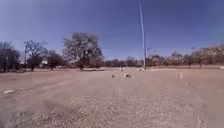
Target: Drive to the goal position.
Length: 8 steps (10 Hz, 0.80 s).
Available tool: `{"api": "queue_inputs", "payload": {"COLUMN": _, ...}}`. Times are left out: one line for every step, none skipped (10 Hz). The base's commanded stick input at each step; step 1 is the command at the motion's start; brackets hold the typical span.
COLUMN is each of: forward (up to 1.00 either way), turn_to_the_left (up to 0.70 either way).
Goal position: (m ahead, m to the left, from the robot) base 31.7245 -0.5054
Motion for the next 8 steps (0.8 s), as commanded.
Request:
{"api": "queue_inputs", "payload": {"forward": 0.70, "turn_to_the_left": 0.00}}
{"api": "queue_inputs", "payload": {"forward": 0.70, "turn_to_the_left": 0.00}}
{"api": "queue_inputs", "payload": {"forward": 0.70, "turn_to_the_left": 0.00}}
{"api": "queue_inputs", "payload": {"forward": 0.70, "turn_to_the_left": 0.00}}
{"api": "queue_inputs", "payload": {"forward": 0.70, "turn_to_the_left": 0.00}}
{"api": "queue_inputs", "payload": {"forward": 0.70, "turn_to_the_left": -0.26}}
{"api": "queue_inputs", "payload": {"forward": 0.70, "turn_to_the_left": -0.32}}
{"api": "queue_inputs", "payload": {"forward": 0.70, "turn_to_the_left": -0.35}}
